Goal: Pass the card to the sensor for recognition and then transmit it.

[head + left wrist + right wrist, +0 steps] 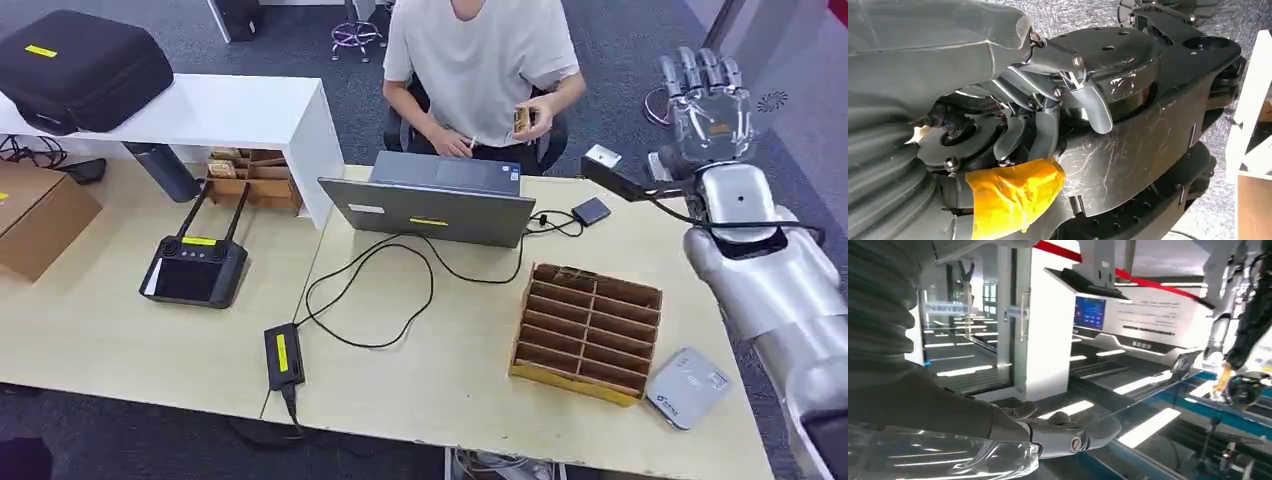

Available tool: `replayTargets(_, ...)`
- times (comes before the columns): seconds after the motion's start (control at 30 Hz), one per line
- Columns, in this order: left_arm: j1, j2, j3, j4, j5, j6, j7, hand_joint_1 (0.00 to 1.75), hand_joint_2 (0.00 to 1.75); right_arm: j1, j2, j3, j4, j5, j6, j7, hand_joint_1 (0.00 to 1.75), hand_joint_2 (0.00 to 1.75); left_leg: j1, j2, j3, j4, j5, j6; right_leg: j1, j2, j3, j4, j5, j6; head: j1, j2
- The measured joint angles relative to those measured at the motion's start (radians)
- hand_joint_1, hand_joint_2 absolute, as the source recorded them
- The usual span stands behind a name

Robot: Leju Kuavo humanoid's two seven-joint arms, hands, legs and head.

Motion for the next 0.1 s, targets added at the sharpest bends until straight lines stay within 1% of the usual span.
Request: replayTargets(0.1, 0.004, 0.001, 0.006, -0.011, -0.002, 0.02, -0.003, 0.0, 1.75, -0.001, -0.038, -0.026, -0.011, -0.001, -0.011, 0.005, 0.0, 1.75, 0.0, 0.001, 0.0, 0.0, 0.0, 0.0, 0.0, 0.0, 0.0, 0.0, 0.0, 0.0, 0.0, 0.0)
